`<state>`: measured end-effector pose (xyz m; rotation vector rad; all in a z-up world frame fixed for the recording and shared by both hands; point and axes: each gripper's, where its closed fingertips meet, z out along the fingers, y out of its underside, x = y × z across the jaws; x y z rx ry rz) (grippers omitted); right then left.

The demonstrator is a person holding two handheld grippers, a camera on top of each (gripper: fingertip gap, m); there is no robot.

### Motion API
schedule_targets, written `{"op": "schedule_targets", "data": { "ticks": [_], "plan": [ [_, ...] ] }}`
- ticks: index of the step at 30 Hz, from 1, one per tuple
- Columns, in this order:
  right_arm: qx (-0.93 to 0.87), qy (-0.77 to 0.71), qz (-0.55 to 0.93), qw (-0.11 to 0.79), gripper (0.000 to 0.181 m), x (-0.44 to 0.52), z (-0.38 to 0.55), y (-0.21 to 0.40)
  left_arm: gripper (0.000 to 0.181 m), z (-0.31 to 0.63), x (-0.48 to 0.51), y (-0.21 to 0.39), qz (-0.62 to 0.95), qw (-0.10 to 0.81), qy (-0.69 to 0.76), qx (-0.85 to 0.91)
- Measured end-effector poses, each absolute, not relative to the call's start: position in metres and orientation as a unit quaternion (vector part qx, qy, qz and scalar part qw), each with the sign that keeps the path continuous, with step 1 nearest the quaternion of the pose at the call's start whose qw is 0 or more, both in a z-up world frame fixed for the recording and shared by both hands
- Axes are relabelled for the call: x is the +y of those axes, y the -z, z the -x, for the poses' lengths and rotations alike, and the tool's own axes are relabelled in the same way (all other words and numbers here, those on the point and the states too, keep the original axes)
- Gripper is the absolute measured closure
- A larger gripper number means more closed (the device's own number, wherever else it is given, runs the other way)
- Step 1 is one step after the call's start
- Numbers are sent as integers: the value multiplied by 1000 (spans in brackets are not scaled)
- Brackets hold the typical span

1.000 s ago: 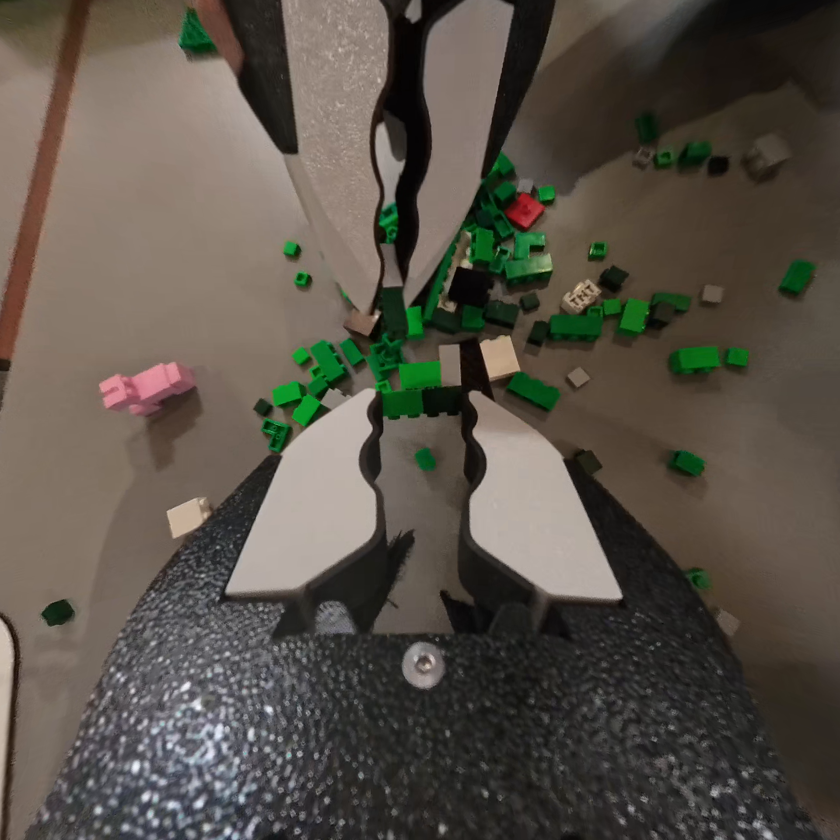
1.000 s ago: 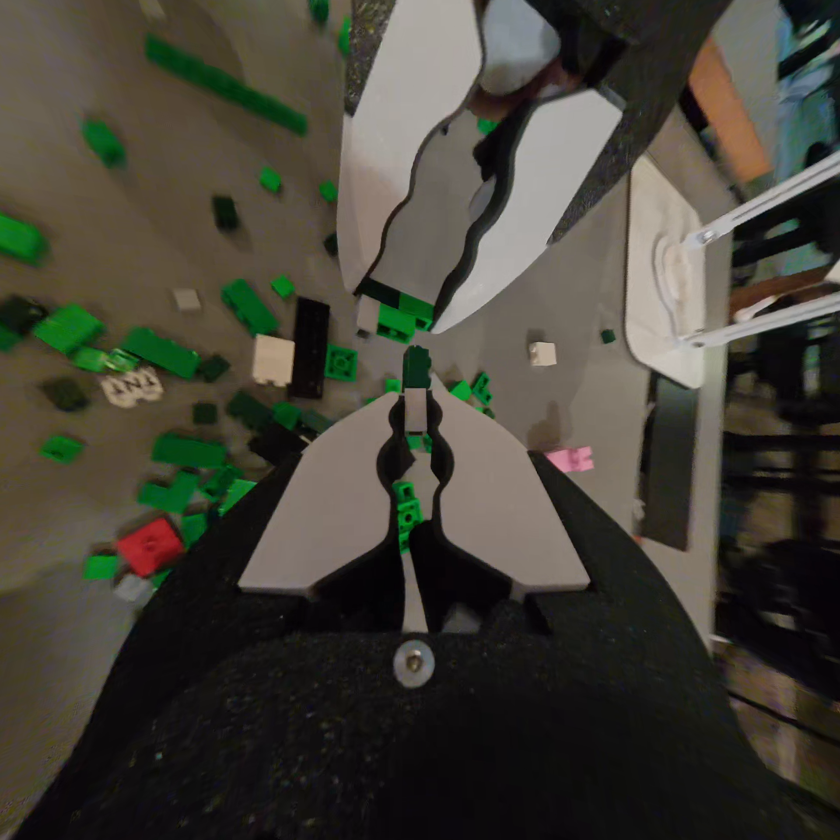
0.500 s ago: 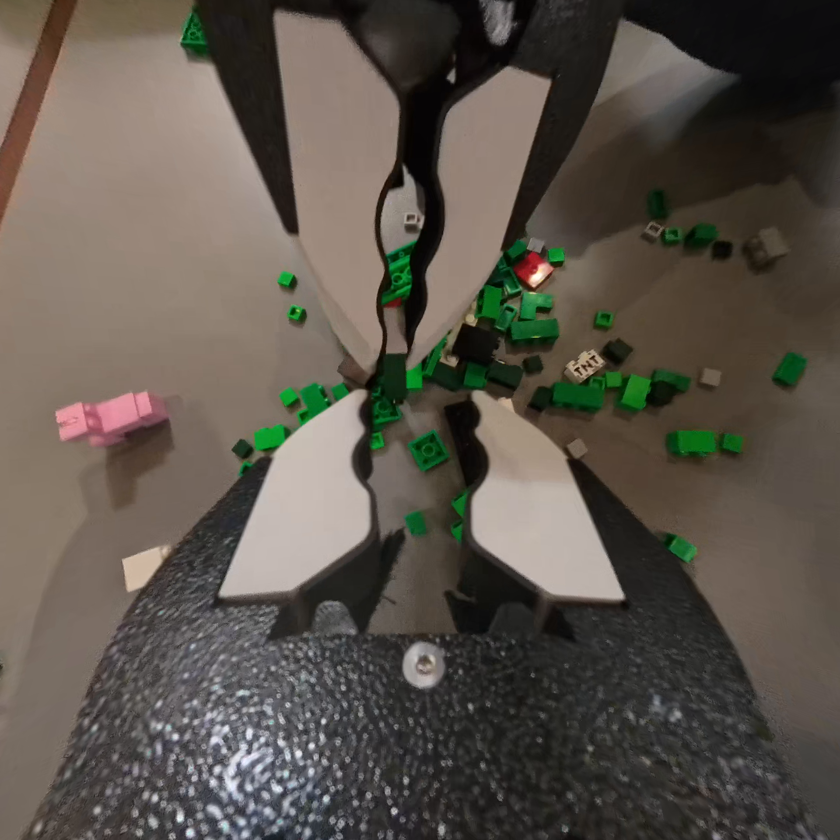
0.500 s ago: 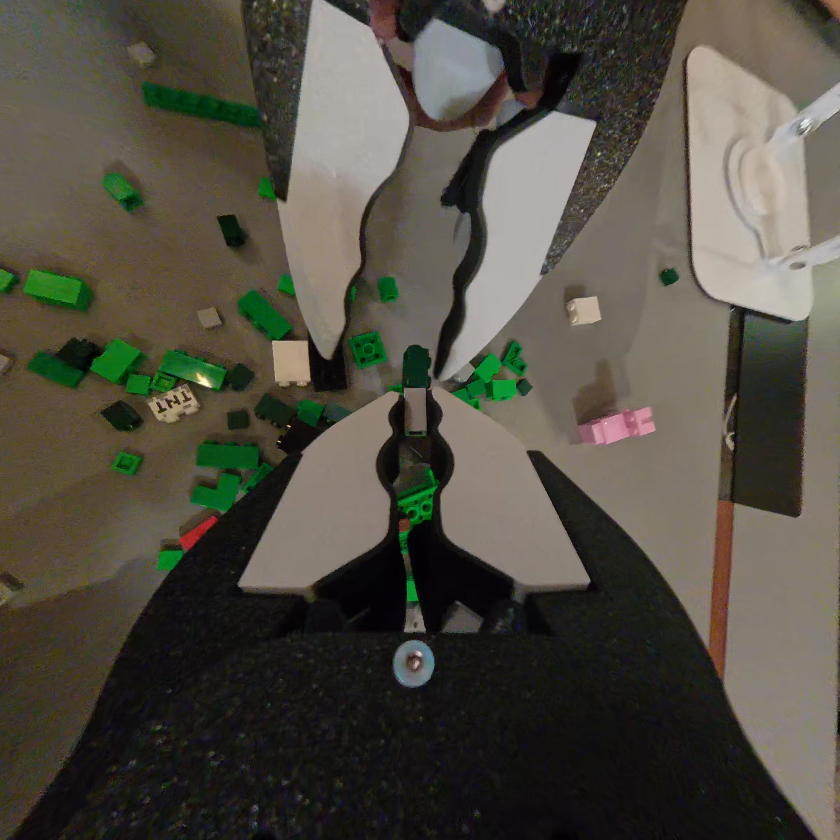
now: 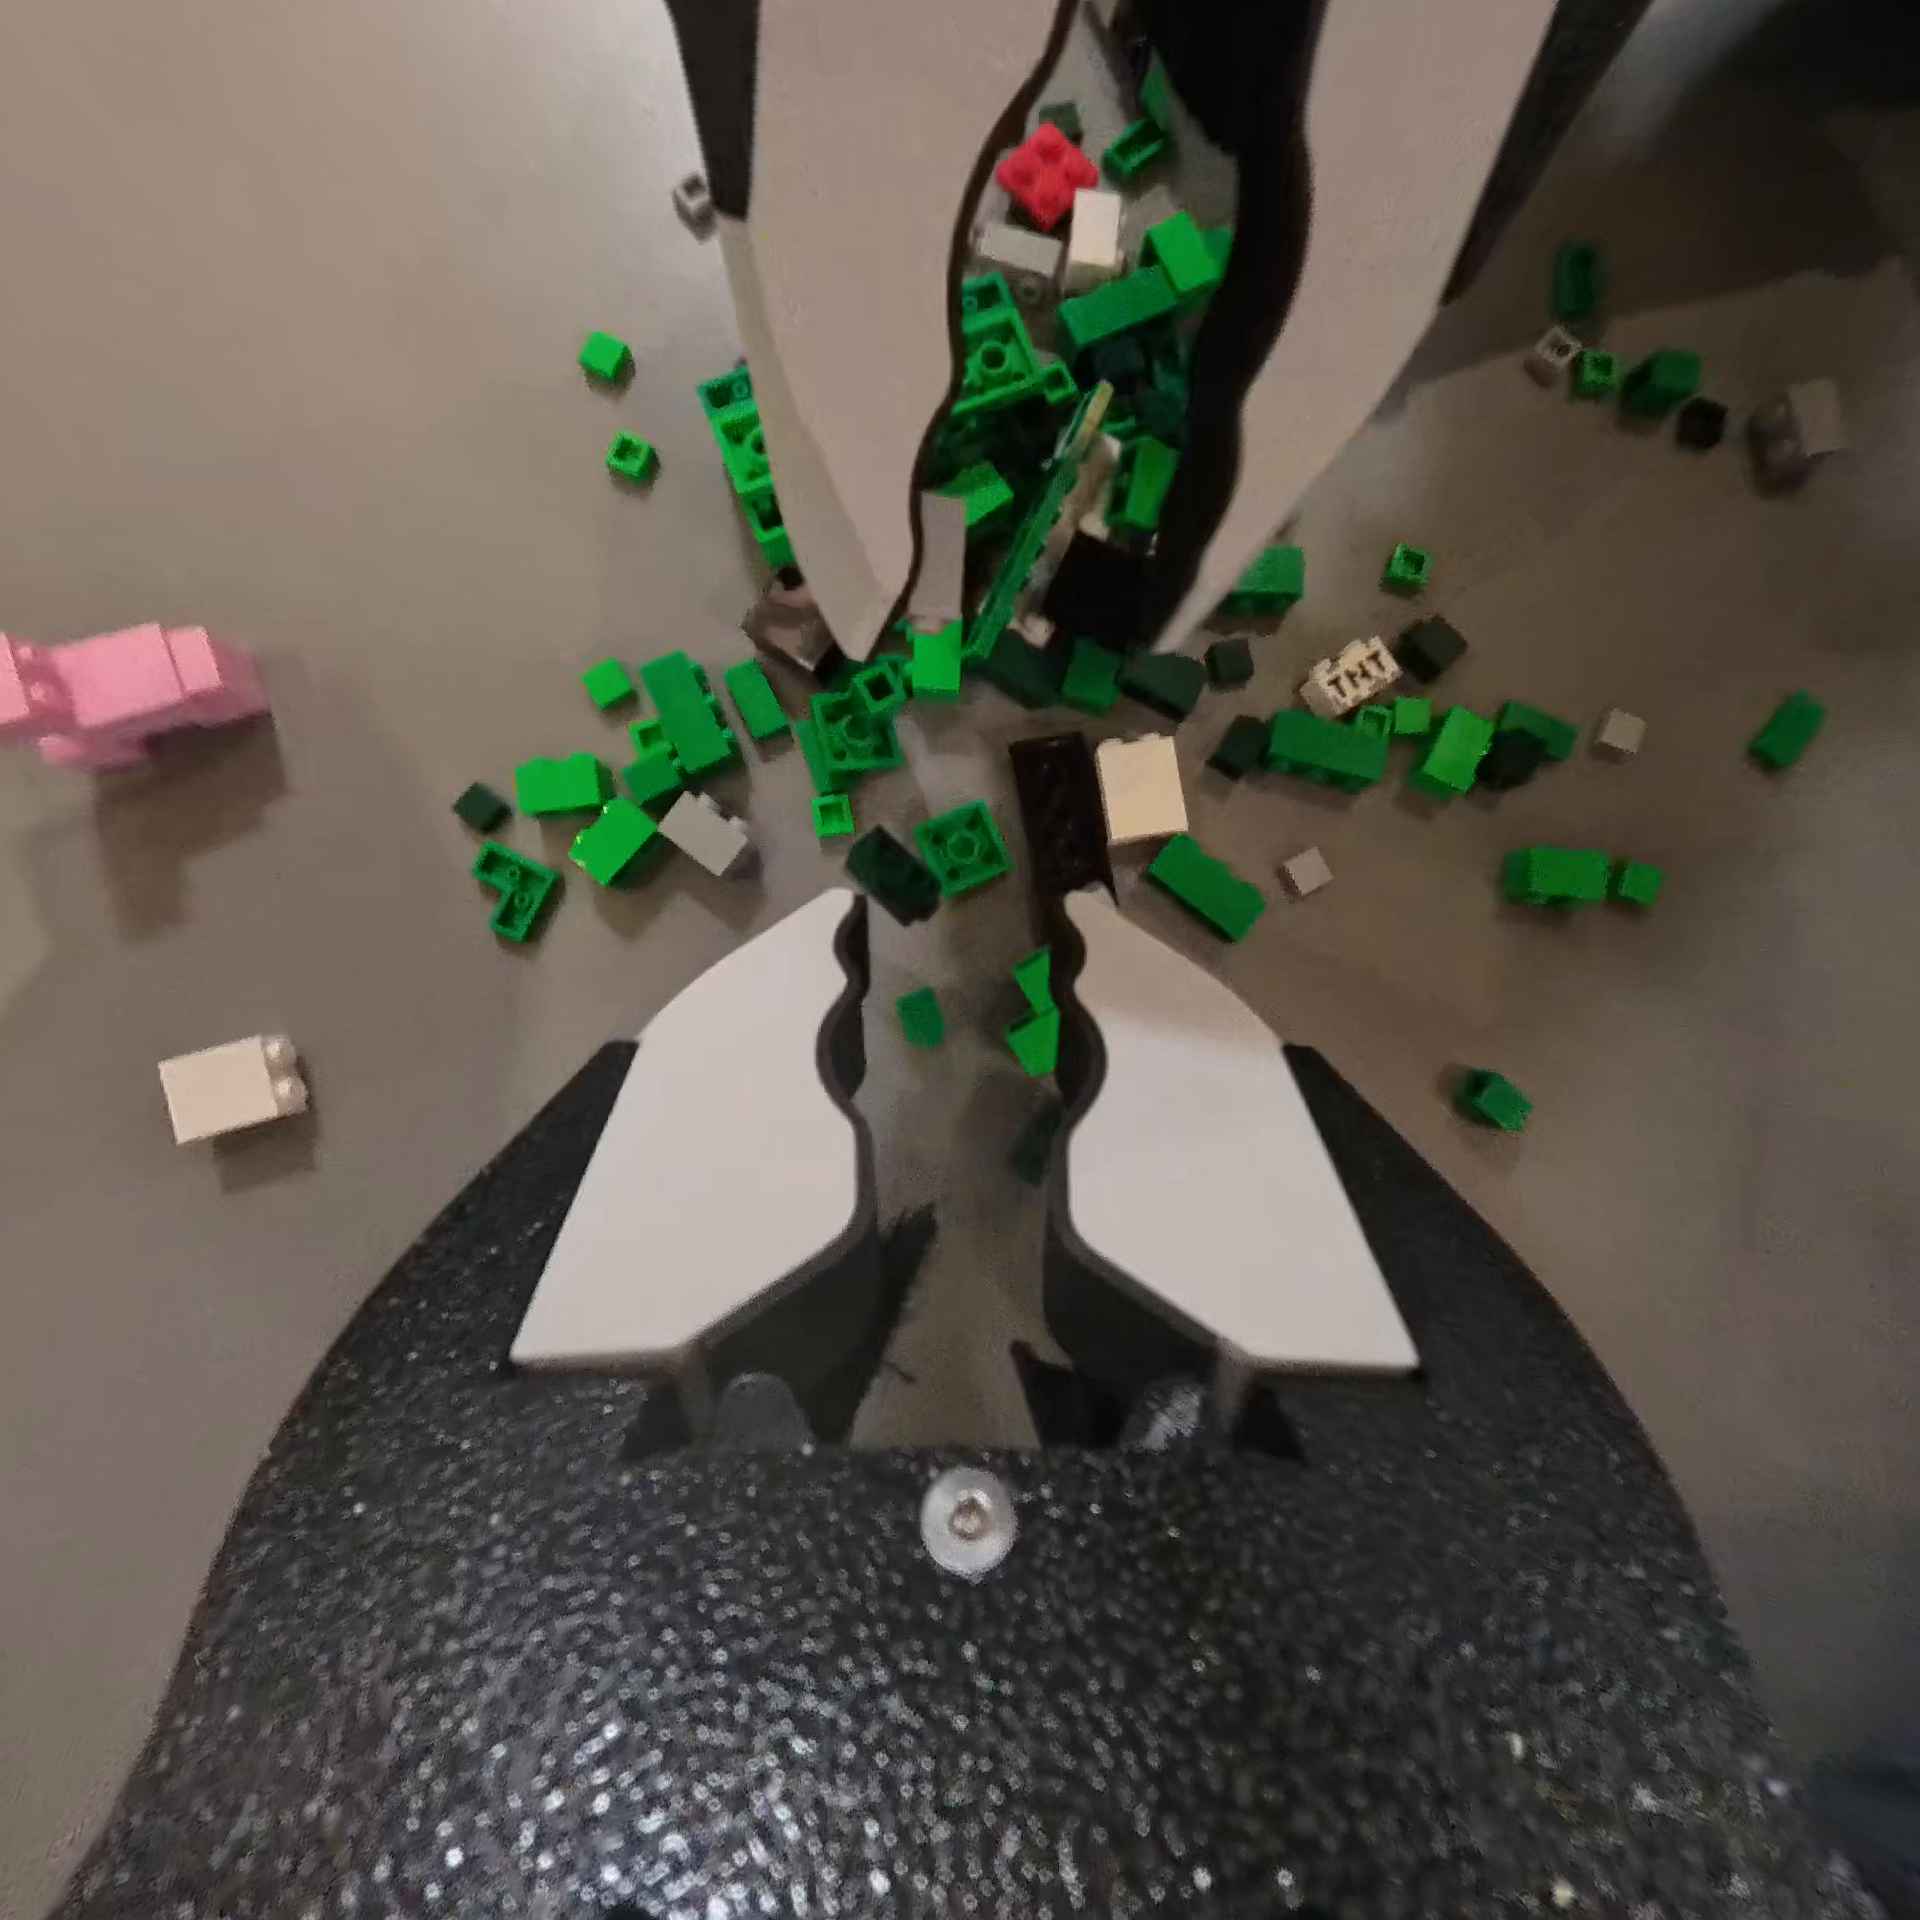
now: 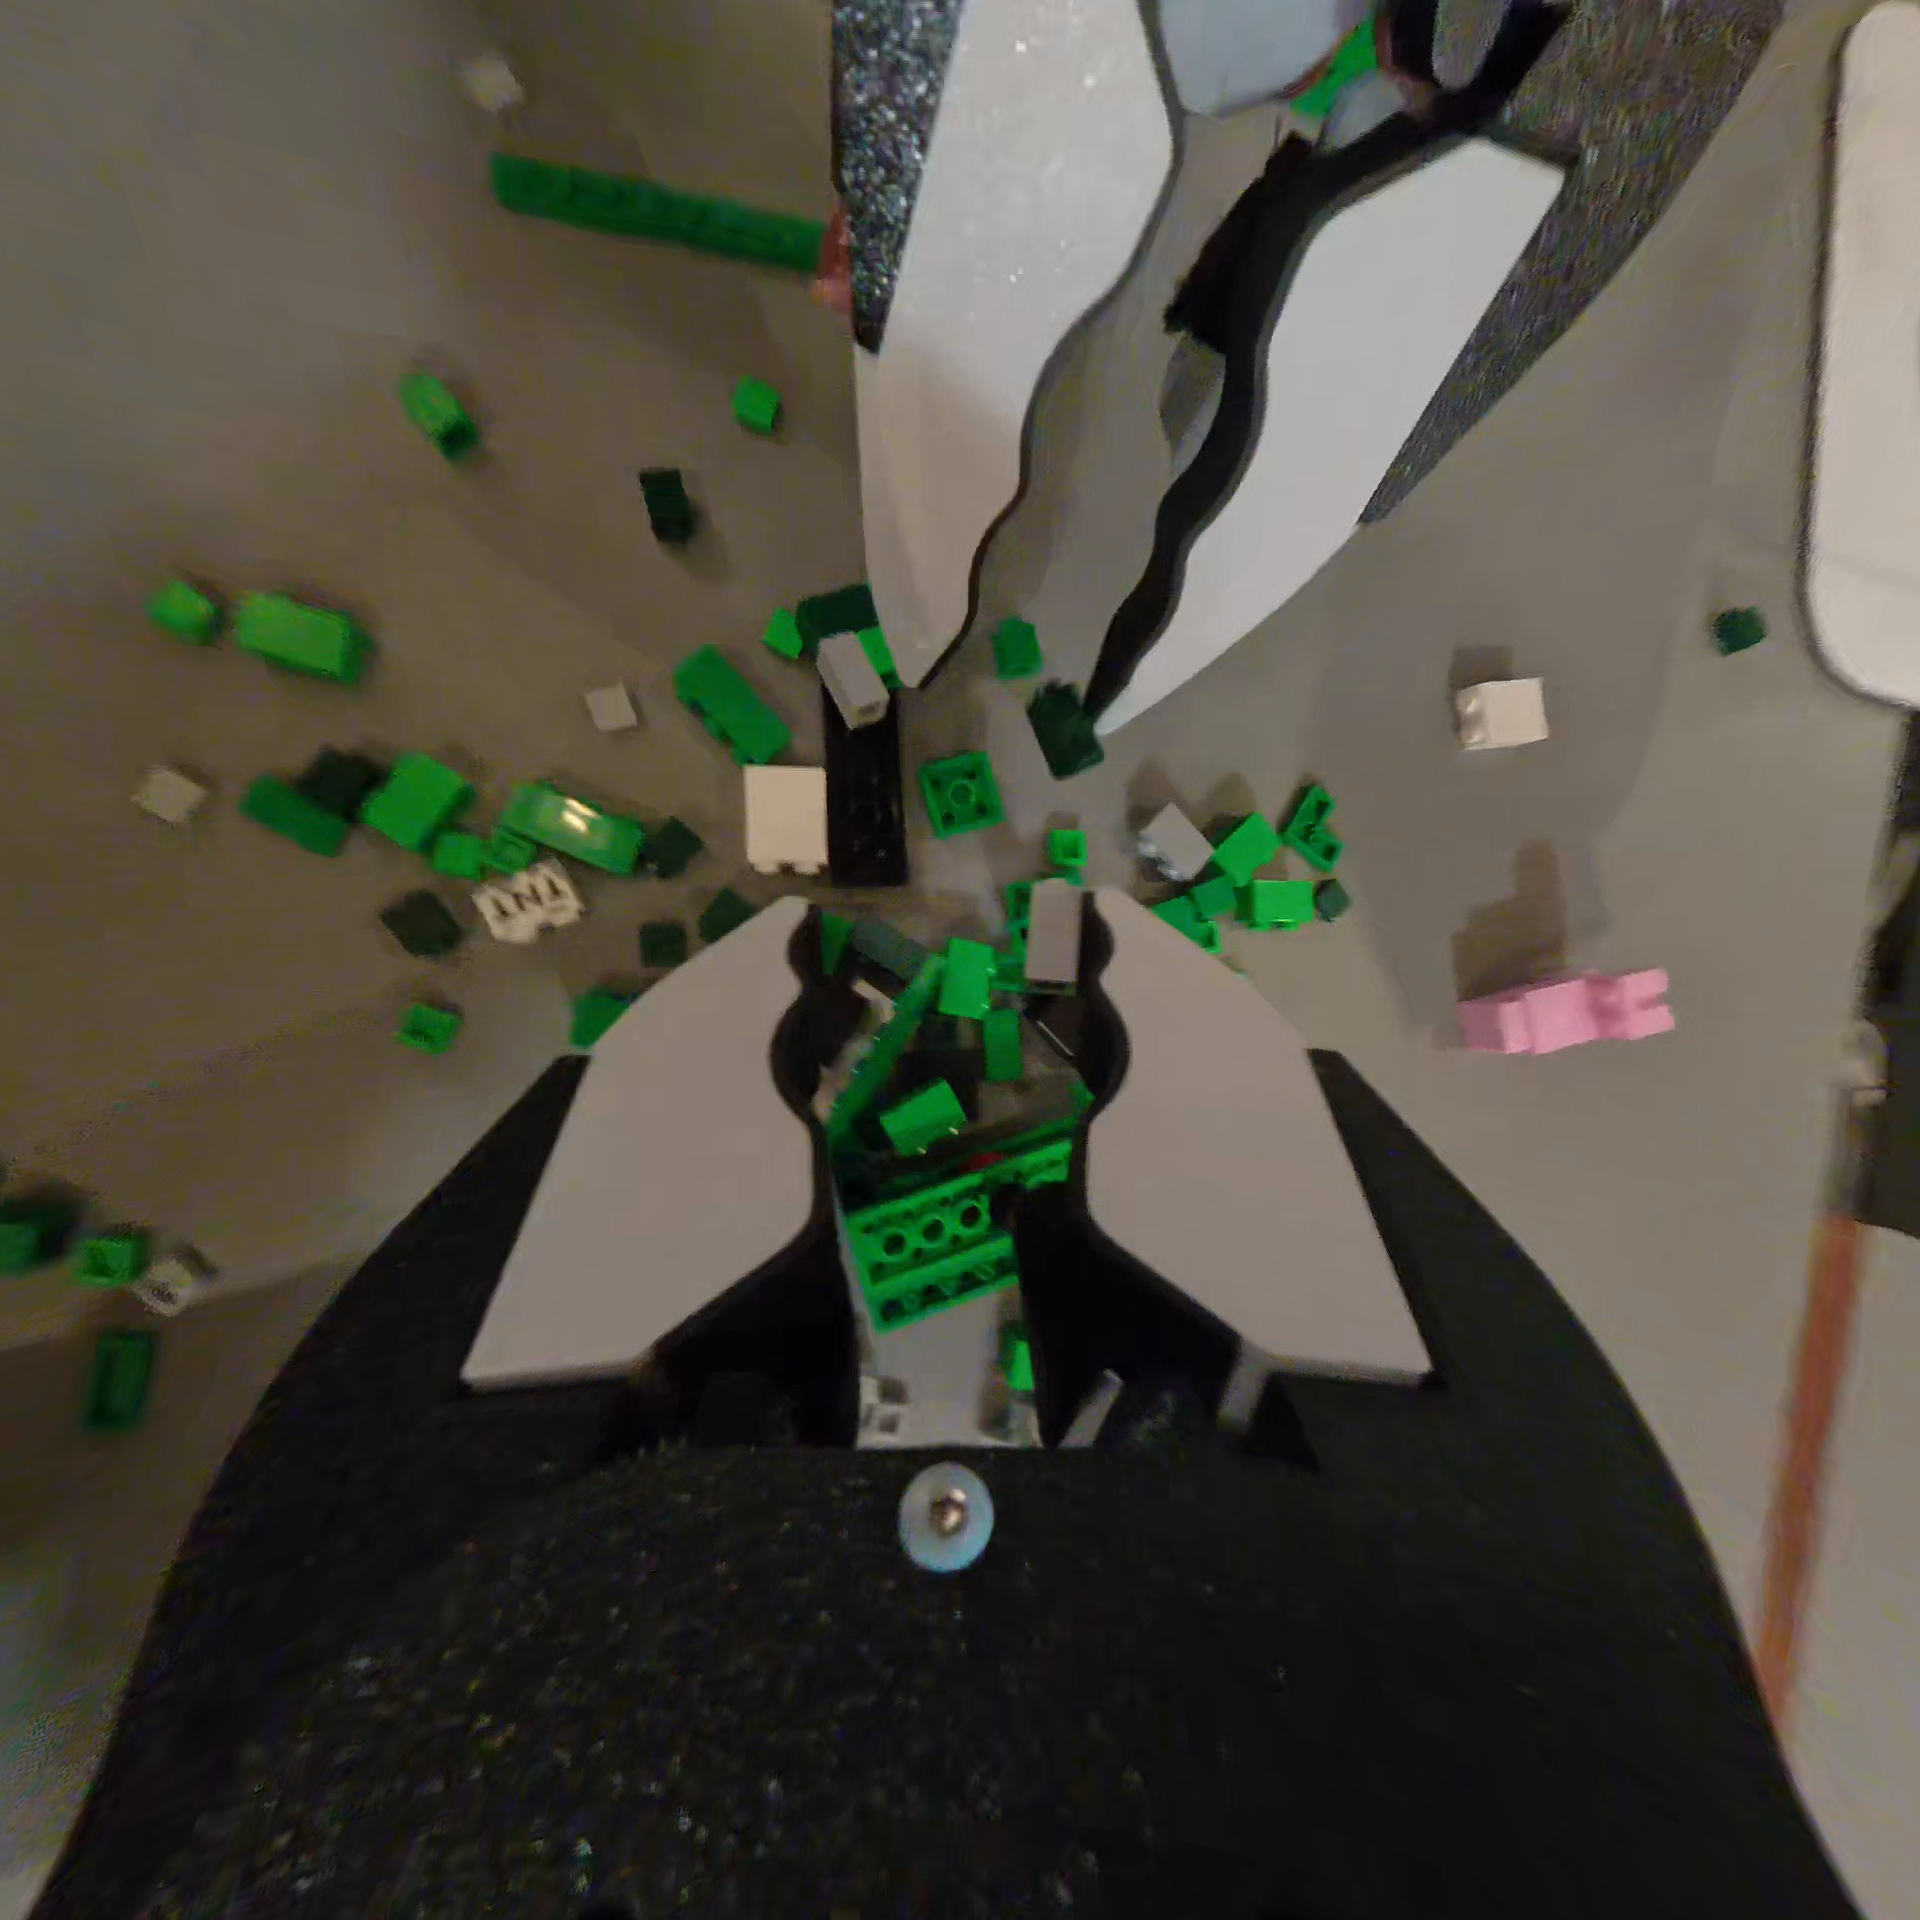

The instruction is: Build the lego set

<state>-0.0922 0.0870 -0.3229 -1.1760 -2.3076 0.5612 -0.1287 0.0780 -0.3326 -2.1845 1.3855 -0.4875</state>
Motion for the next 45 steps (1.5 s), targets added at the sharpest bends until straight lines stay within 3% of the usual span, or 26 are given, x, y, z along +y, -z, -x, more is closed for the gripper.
{"op": "schedule_targets", "data": {
  "ticks": [3, 7, 18, 27, 33, 38, 44, 45],
  "plan": [
    [-825, -277, 441, 220, 131, 69, 104, 319, 142, 138, 79, 327, 808, 263, 180, 495],
    [-827, -284, 443, 197, 148, 57, 119, 338, 130, 152, 74, 327, 828, 246, 201, 462],
    [-841, -258, 435, 192, 166, 51, 128, 355, 129, 153, 65, 333, 835, 213, 220, 458],
    [-838, -239, 317, 374, 166, 68, 129, 300, 123, 127, 59, 308, 805, 225, 368, 407],
    [-829, -227, 306, 409, 166, 76, 122, 280, 127, 119, 55, 310, 800, 213, 374, 419],
    [-803, -260, 320, 430, 166, 81, 120, 266, 125, 107, 60, 286, 764, 262, 413, 421],
    [-826, -192, 438, 299, 166, 106, 93, 307, 122, 122, 63, 312, 810, 221, 349, 416],
    [-822, -209, 440, 293, 145, 102, 95, 307, 122, 123, 64, 314, 814, 218, 341, 417]
  ]
}}
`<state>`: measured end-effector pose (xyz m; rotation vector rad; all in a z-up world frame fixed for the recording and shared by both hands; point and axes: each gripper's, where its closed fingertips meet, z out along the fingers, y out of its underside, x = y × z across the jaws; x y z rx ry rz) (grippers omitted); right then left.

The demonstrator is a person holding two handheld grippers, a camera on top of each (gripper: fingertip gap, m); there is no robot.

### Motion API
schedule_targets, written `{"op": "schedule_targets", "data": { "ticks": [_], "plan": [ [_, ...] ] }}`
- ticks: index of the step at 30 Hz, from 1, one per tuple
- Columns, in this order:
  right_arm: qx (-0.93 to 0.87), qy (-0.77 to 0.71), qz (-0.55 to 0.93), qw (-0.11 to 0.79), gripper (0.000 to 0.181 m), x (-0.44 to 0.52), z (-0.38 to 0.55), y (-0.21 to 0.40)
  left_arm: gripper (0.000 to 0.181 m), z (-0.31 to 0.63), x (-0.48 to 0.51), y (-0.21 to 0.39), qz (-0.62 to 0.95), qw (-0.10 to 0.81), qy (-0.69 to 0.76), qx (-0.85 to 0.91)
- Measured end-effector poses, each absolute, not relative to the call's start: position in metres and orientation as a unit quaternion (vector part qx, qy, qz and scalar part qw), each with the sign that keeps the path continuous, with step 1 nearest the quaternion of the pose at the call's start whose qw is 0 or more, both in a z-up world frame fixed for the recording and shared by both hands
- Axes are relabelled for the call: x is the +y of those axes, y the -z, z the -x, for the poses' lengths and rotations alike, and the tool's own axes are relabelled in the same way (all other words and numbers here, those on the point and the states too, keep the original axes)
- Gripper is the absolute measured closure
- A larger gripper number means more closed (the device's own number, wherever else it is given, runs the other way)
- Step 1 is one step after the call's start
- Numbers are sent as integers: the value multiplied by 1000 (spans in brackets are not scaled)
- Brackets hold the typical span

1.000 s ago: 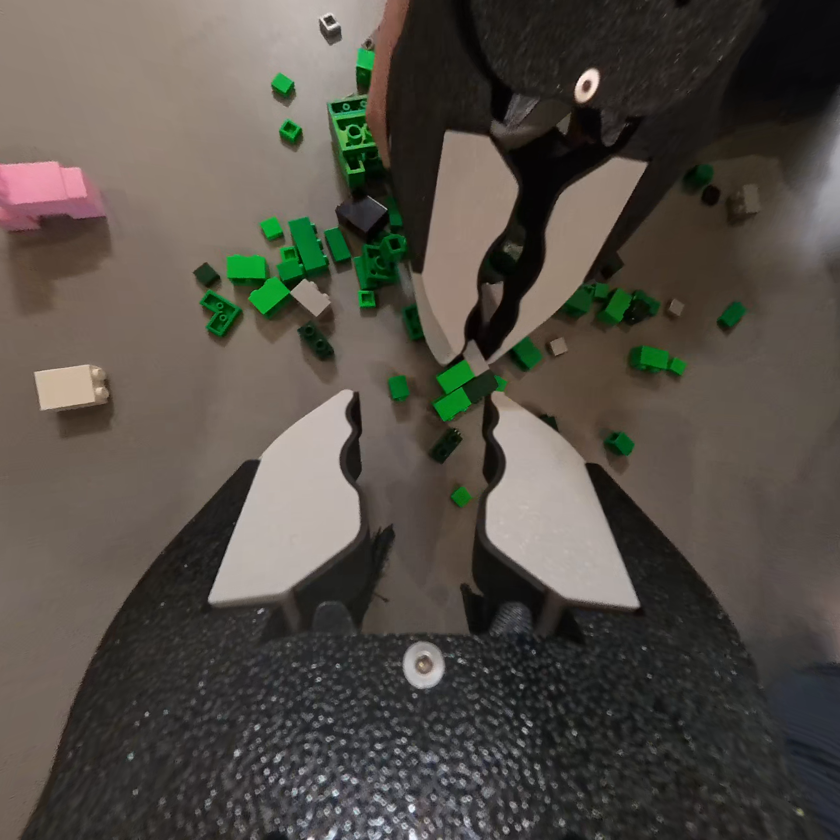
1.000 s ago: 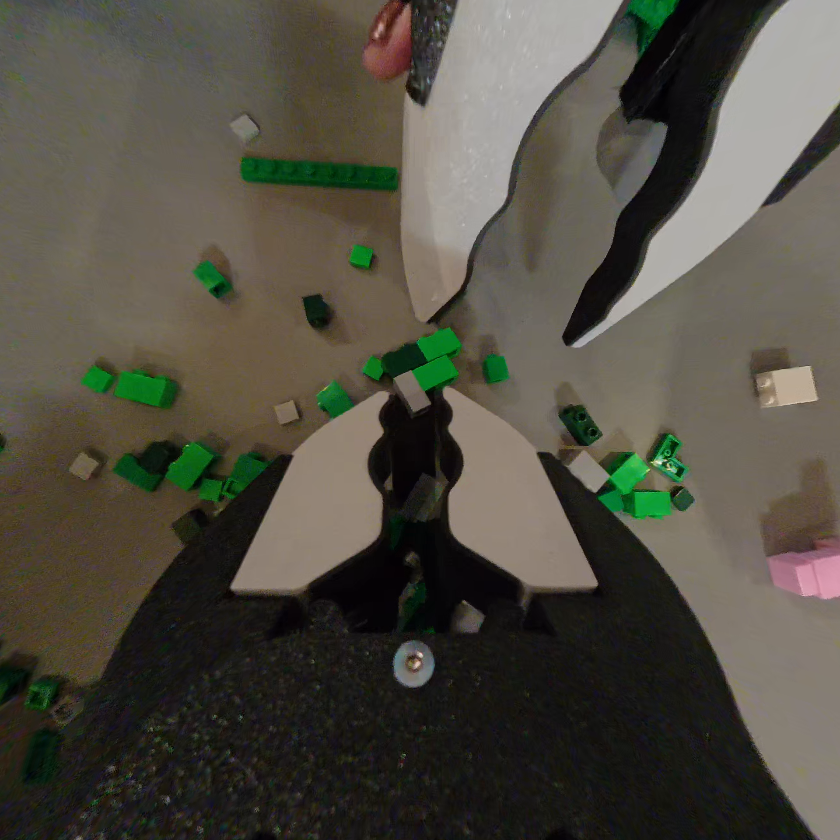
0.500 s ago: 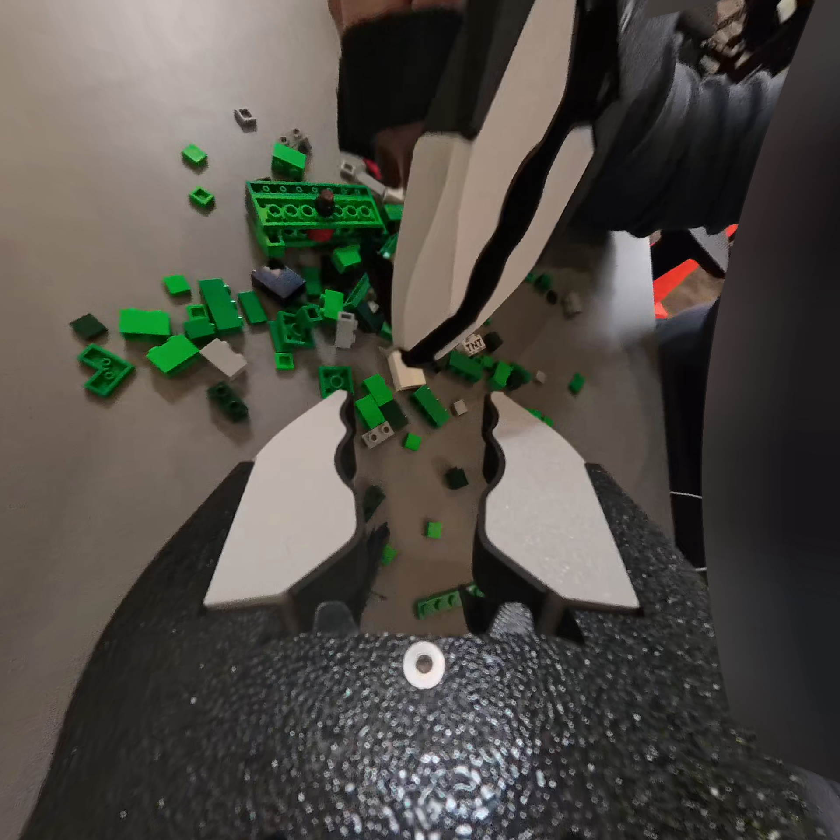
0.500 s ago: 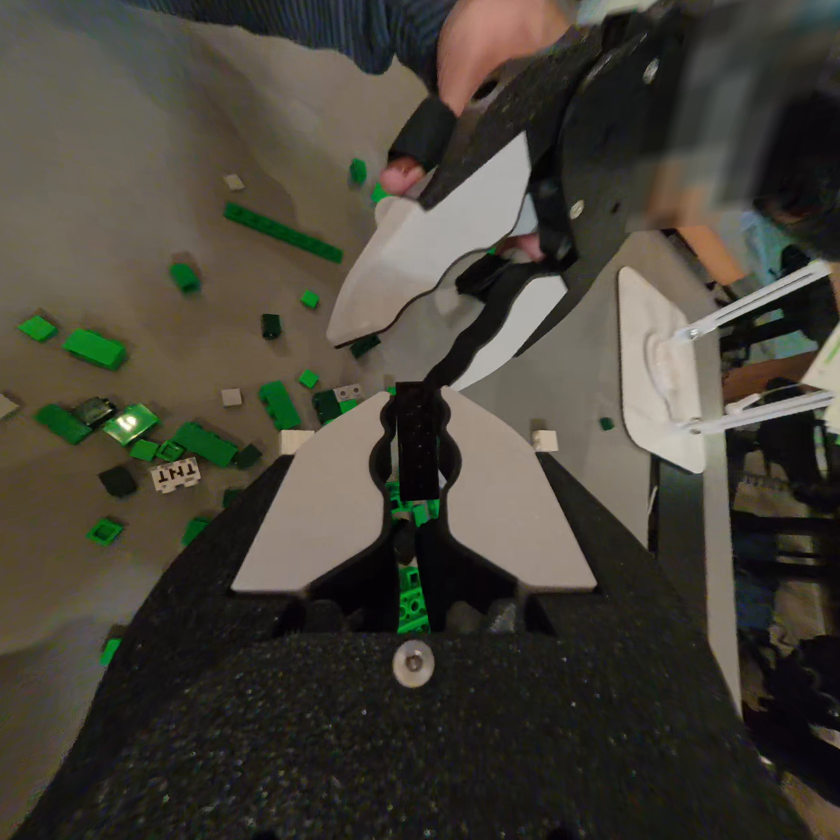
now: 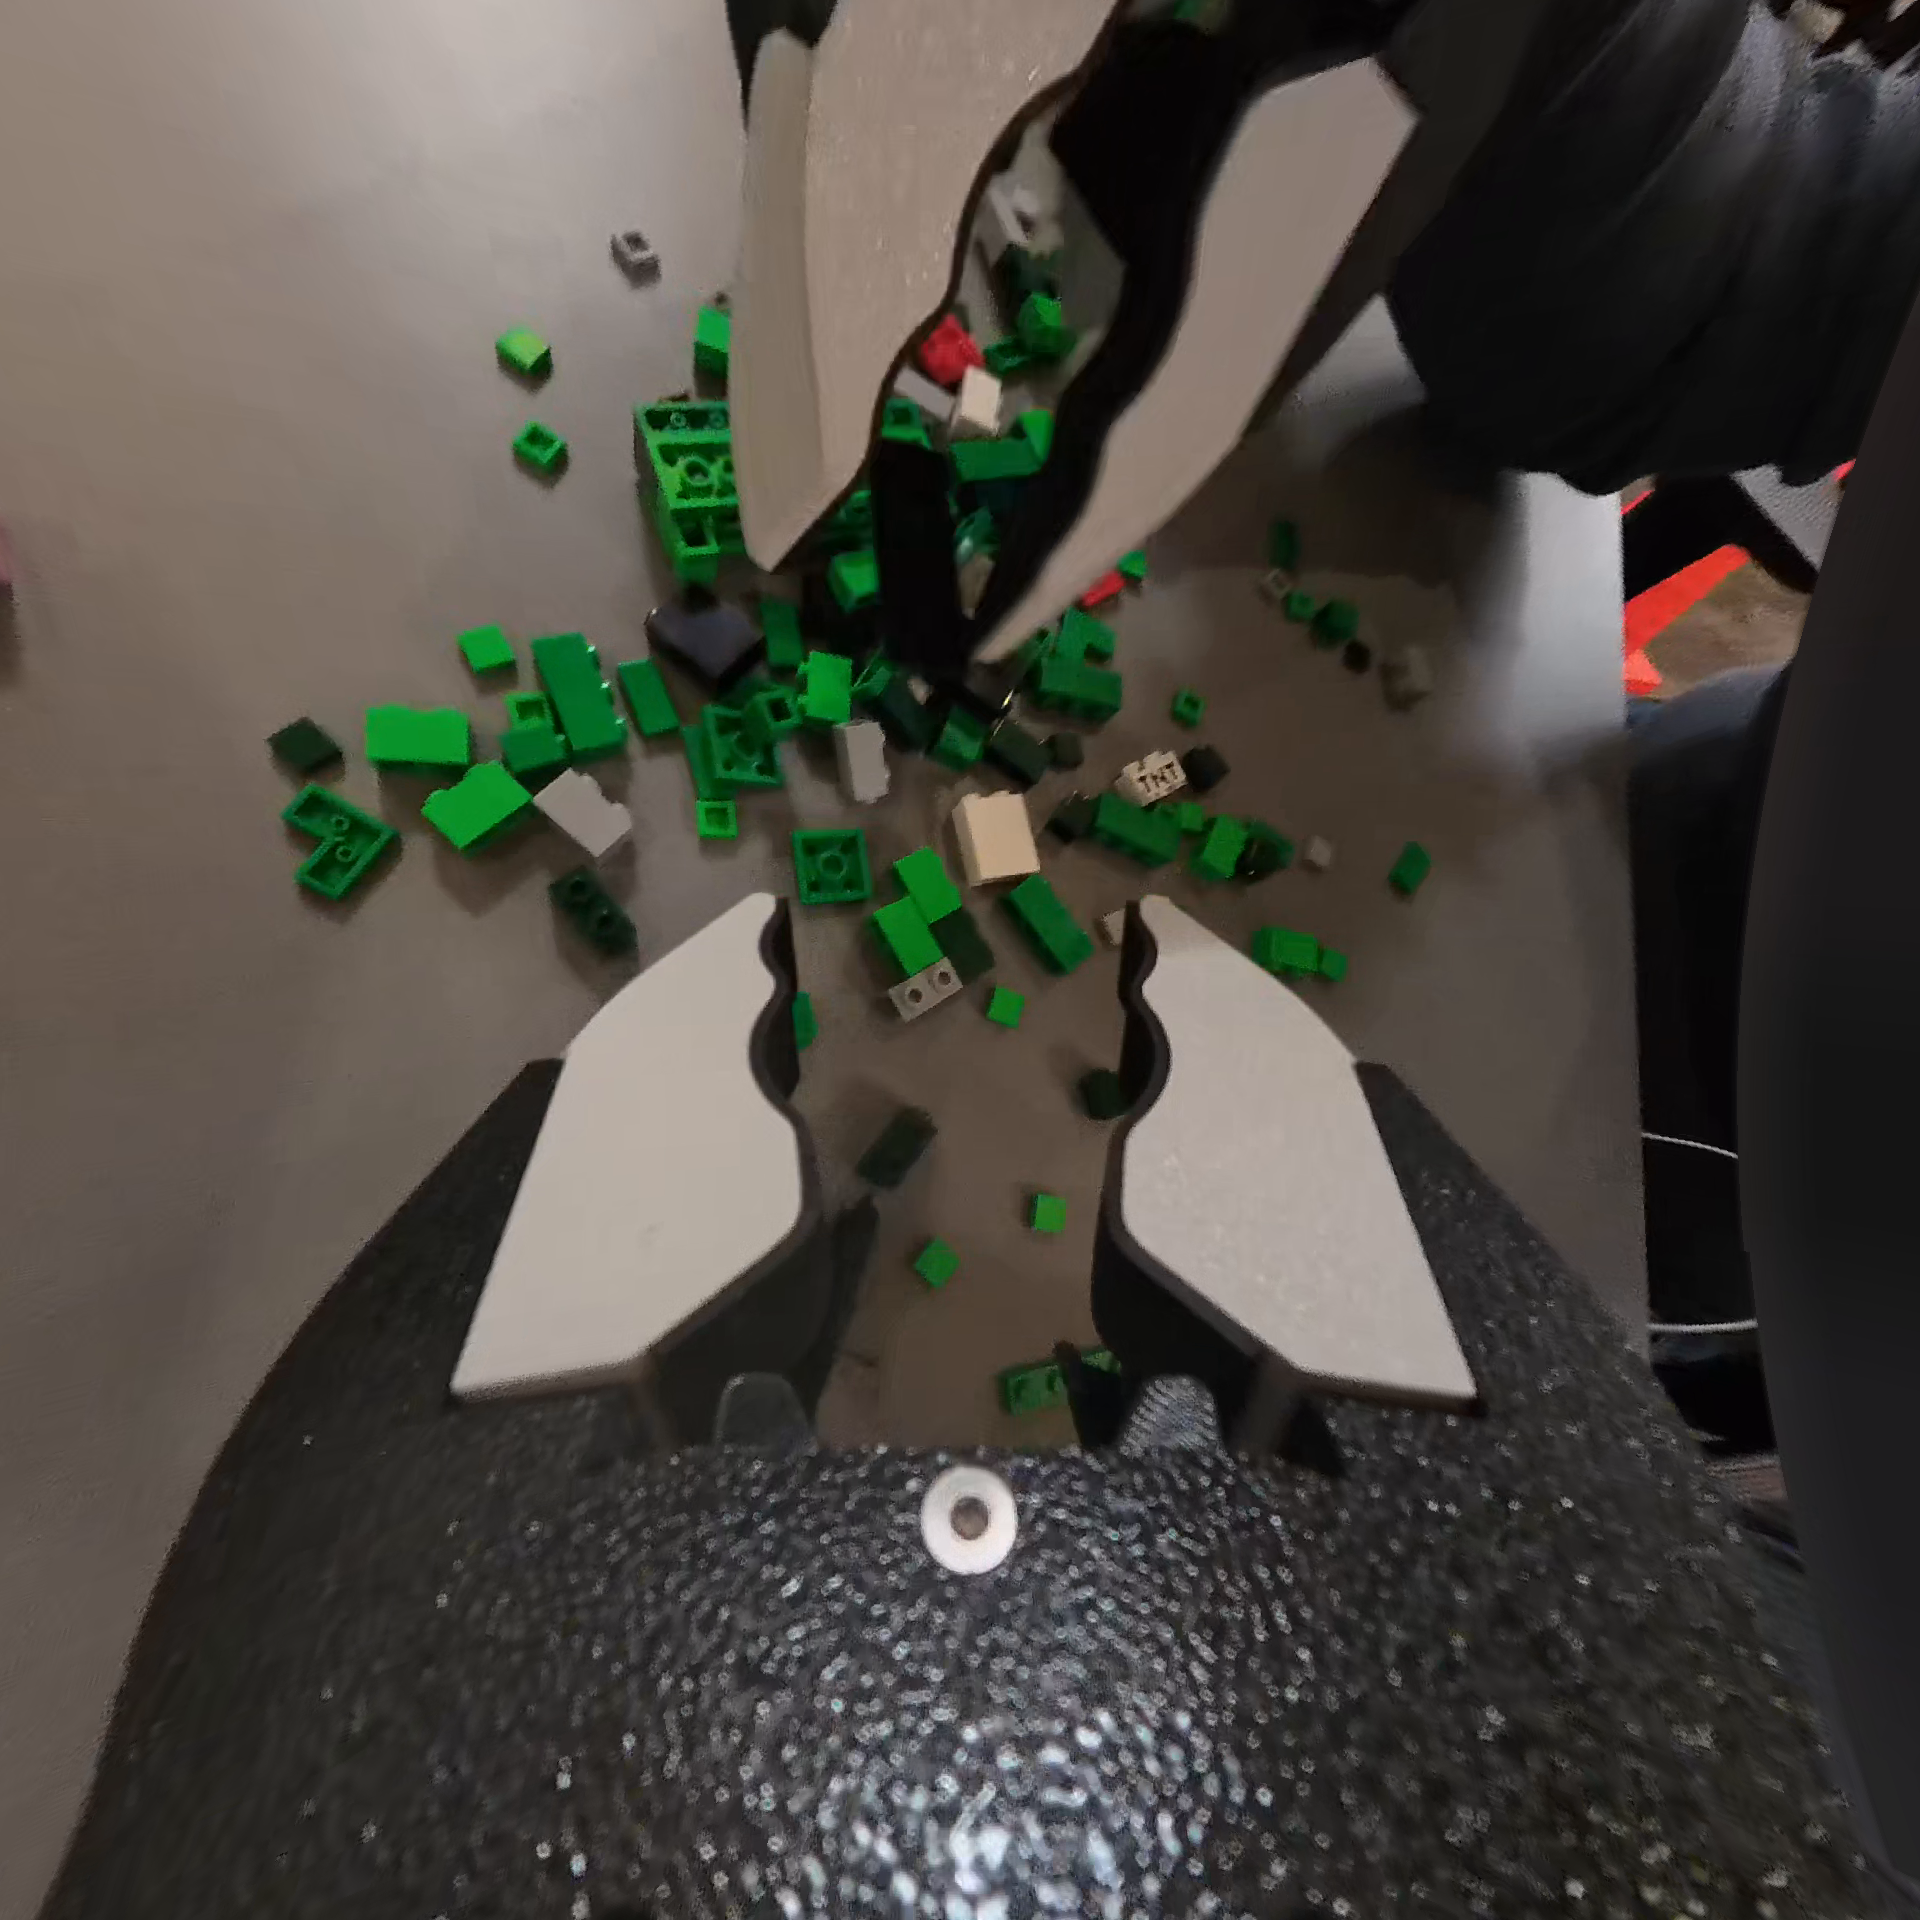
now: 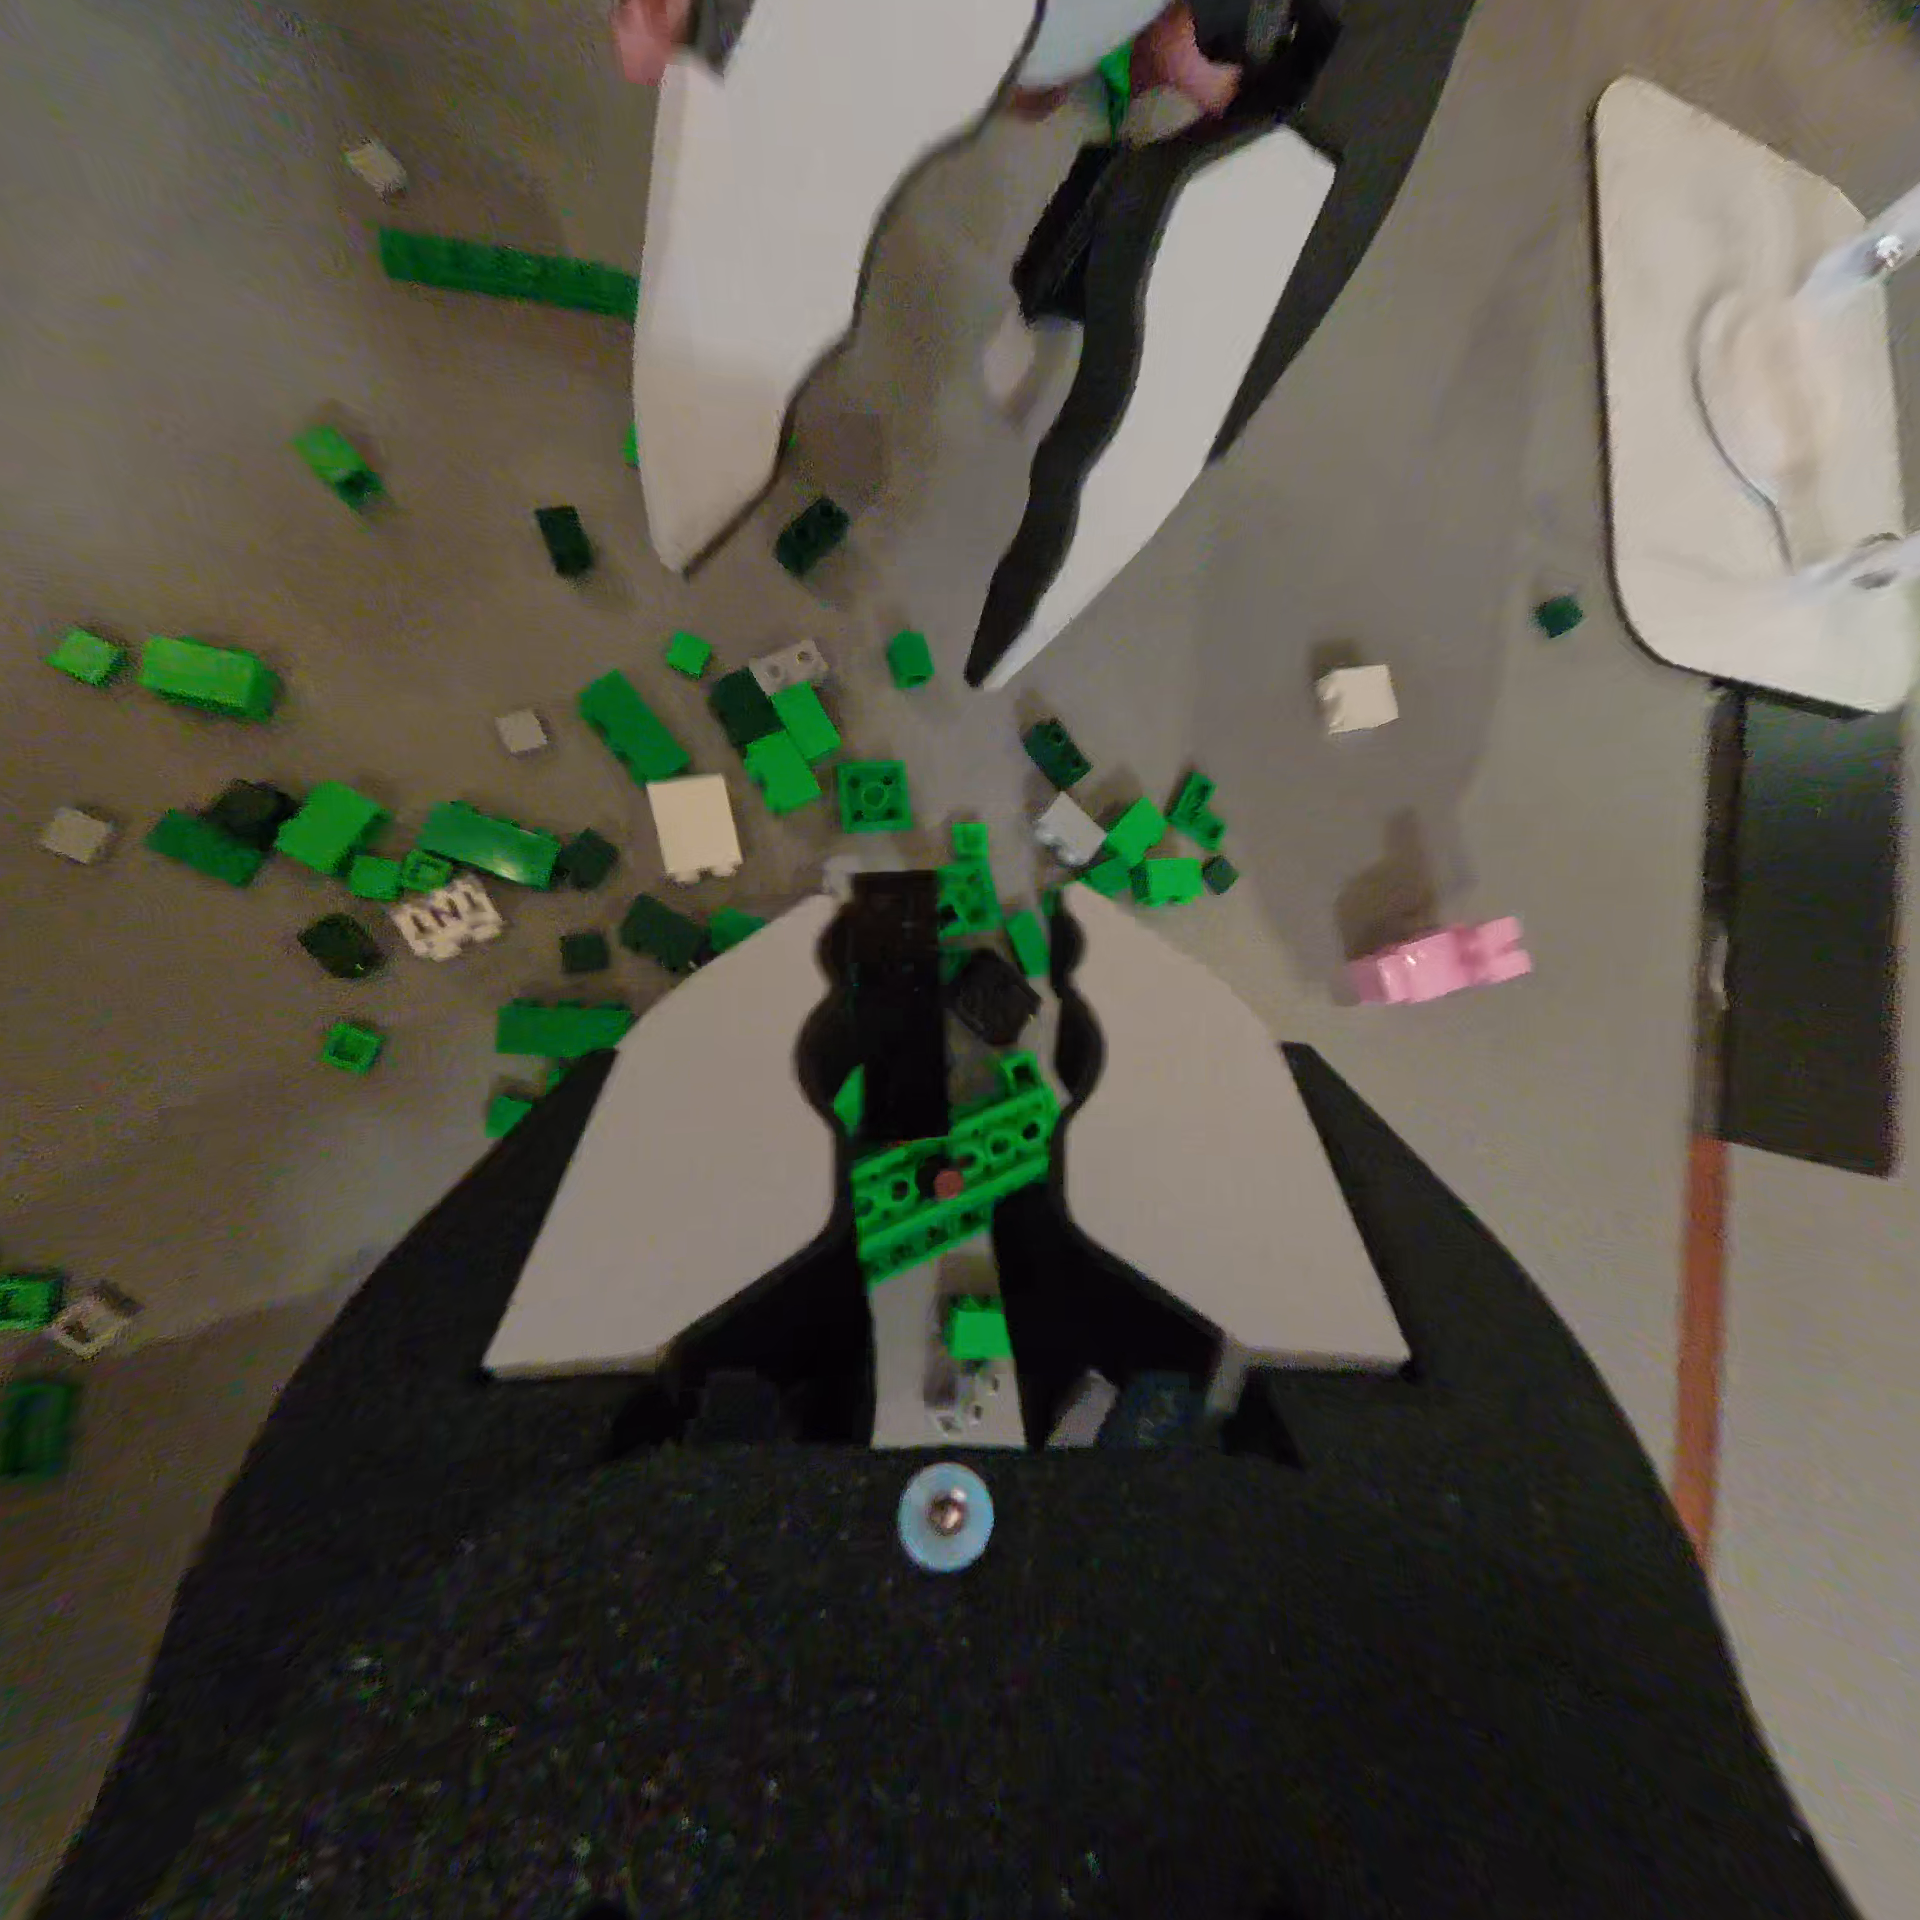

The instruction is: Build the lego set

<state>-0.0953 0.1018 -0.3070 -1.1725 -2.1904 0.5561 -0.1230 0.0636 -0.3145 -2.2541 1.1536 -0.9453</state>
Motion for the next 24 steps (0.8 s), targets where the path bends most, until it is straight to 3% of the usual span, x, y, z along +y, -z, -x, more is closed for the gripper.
{"op": "schedule_targets", "data": {
  "ticks": [7, 10, 17, 21, 24],
  "plan": [
    [-847, -241, 414, 232, 140, 65, 115, 334, 123, 144, 64, 325, 841, 200, 302, 402],
    [-826, -293, 440, 195, 146, 52, 126, 339, 124, 159, 64, 327, 854, 198, 283, 389],
    [-833, -261, 466, 146, 150, 52, 122, 356, 127, 177, 65, 317, 860, 222, 280, 365],
    [-843, -242, 442, 187, 156, 53, 130, 354, 128, 173, 66, 314, 853, 230, 280, 376],
    [-825, -196, 422, 319, 156, 73, 141, 333, 128, 173, 76, 306, 848, 273, 261, 371]
  ]
}}
